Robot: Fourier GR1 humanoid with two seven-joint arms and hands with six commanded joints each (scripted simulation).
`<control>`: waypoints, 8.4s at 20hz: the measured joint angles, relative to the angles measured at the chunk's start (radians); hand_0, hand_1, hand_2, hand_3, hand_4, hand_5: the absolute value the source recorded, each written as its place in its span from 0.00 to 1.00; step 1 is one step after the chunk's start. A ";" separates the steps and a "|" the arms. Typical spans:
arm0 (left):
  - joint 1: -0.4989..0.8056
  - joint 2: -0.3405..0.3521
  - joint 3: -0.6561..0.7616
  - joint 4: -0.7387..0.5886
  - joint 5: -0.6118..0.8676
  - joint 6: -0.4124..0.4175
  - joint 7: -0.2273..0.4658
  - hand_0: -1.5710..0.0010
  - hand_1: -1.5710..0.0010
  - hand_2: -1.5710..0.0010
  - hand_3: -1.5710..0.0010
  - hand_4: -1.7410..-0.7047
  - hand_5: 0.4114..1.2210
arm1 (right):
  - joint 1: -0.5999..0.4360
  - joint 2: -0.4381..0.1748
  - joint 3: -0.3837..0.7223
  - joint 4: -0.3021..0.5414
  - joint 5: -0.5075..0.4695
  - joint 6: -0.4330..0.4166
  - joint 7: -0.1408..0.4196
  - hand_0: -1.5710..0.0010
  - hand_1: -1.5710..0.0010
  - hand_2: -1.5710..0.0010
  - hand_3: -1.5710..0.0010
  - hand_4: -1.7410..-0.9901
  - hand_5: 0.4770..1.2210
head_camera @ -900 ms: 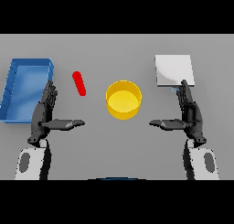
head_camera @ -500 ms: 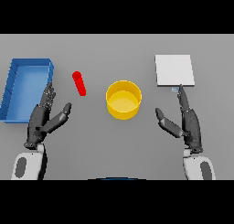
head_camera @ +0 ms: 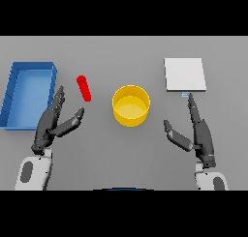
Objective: Pick up the red beaker and tilt it to pour out 1 green nut into yellow bowl. Pick up the yellow bowl and place it on the metallic measuring scale.
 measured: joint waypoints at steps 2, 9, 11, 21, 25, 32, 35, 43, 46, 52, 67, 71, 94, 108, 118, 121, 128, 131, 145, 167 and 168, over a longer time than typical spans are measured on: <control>-0.048 -0.010 0.002 0.077 -0.011 0.002 -0.029 1.00 1.00 1.00 1.00 0.50 0.26 | -0.022 -0.015 -0.005 -0.004 0.012 -0.003 0.020 1.00 1.00 1.00 1.00 0.66 0.20; -0.219 -0.014 0.041 0.327 -0.045 0.033 -0.113 1.00 1.00 1.00 1.00 0.46 0.32 | -0.016 -0.009 -0.008 0.004 -0.011 0.010 -0.005 1.00 1.00 1.00 1.00 0.62 0.21; -0.269 -0.014 0.055 0.369 -0.043 0.041 -0.119 1.00 1.00 1.00 1.00 0.45 0.33 | -0.018 -0.005 0.001 0.001 0.000 0.007 -0.006 1.00 1.00 1.00 1.00 0.63 0.21; -0.442 -0.021 0.095 0.591 -0.055 0.059 -0.145 1.00 1.00 1.00 1.00 0.44 0.34 | -0.010 -0.002 -0.001 -0.012 -0.008 0.008 0.000 1.00 1.00 1.00 1.00 0.63 0.22; -0.503 -0.029 0.116 0.671 -0.045 0.058 -0.170 1.00 1.00 1.00 1.00 0.42 0.34 | -0.007 -0.008 -0.009 -0.023 -0.018 0.011 0.008 1.00 1.00 1.00 1.00 0.63 0.22; -0.557 -0.059 0.169 0.775 -0.003 0.071 -0.257 0.82 0.79 0.77 0.81 0.28 0.46 | -0.005 -0.018 -0.019 -0.015 -0.018 0.009 0.005 1.00 1.00 1.00 1.00 0.64 0.22; -0.592 -0.055 0.193 0.812 -0.002 0.102 -0.250 0.46 0.44 0.43 0.47 0.19 0.72 | 0.008 -0.009 -0.007 -0.014 0.002 -0.001 0.002 1.00 1.00 1.00 1.00 0.65 0.23; -0.596 -0.073 0.156 0.814 -0.041 0.117 -0.252 0.08 0.07 0.07 0.10 0.15 0.91 | 0.007 -0.006 -0.007 -0.031 -0.010 0.004 0.001 1.00 1.00 1.00 1.00 0.65 0.22; -0.613 -0.069 0.180 0.804 0.005 0.128 -0.273 0.04 0.04 0.04 0.05 0.07 0.88 | -0.010 -0.005 -0.017 -0.013 -0.016 0.000 0.016 1.00 1.00 1.00 1.00 0.64 0.23; -0.603 -0.049 0.112 0.662 -0.010 0.153 -0.220 0.01 0.01 0.01 0.01 0.02 0.87 | 0.002 -0.017 -0.013 -0.011 0.001 -0.001 -0.010 1.00 1.00 1.00 1.00 0.64 0.24; -0.649 0.166 -0.278 0.473 -0.383 0.057 0.157 0.00 0.00 0.00 0.00 0.00 0.89 | 0.008 -0.017 0.000 -0.027 0.011 0.009 0.009 1.00 1.00 1.00 1.00 0.65 0.28; -0.713 0.218 -0.421 0.470 -0.531 0.004 0.193 0.00 0.00 0.00 0.00 0.00 0.94 | 0.002 -0.009 0.007 -0.032 0.019 0.006 0.034 1.00 1.00 1.00 1.00 0.63 0.30; -1.138 0.265 -0.986 0.670 -0.917 -0.328 0.011 0.00 0.00 0.00 0.01 0.00 1.00 | 0.034 0.024 -0.013 -0.014 -0.017 -0.015 -0.009 1.00 1.00 1.00 1.00 0.62 0.17; -1.314 0.239 -1.215 0.759 -1.019 -0.339 -0.105 0.00 0.00 0.00 0.00 0.01 1.00 | 0.015 0.023 0.002 -0.001 0.038 -0.041 -0.004 1.00 1.00 1.00 1.00 0.71 0.16; -1.581 0.351 -1.048 0.904 -0.873 -0.269 -0.148 0.00 0.00 0.04 0.17 0.03 1.00 | 0.004 0.041 0.010 0.005 0.027 -0.040 -0.031 1.00 1.00 1.00 1.00 0.74 0.16; -1.610 0.380 -0.935 1.010 -0.762 -0.265 -0.095 0.00 0.00 0.02 0.12 0.02 1.00 | -0.009 0.033 -0.006 0.009 -0.017 -0.012 -0.027 1.00 1.00 1.00 1.00 0.72 0.16; -1.460 0.529 -0.584 1.142 -0.360 -0.122 0.054 0.00 0.00 0.00 0.10 0.00 1.00 | 0.000 0.011 -0.017 0.018 -0.031 -0.001 -0.066 1.00 1.00 1.00 1.00 0.69 0.15; -1.347 0.606 -0.487 1.084 -0.210 -0.050 0.092 0.00 0.00 0.00 0.10 0.00 1.00 | -0.013 0.009 -0.016 0.032 -0.030 0.003 -0.060 1.00 1.00 1.00 1.00 0.69 0.15; -0.631 0.784 -0.399 0.455 0.150 0.434 0.497 0.00 0.00 0.00 0.08 0.00 1.00 | -0.036 -0.023 -0.006 0.042 0.002 0.014 -0.033 1.00 1.00 1.00 1.00 0.70 0.25; -0.521 0.876 -0.511 0.341 0.364 0.236 0.508 0.90 0.92 0.92 0.92 0.91 0.33 | 0.007 -0.017 0.017 0.008 0.018 0.016 -0.037 1.00 1.00 1.00 1.00 0.74 0.25; -0.519 0.871 -0.508 0.340 0.365 0.245 0.498 0.92 0.94 0.93 0.94 0.92 0.32 | 0.005 -0.018 0.017 0.013 0.020 0.016 -0.027 1.00 1.00 1.00 1.00 0.73 0.25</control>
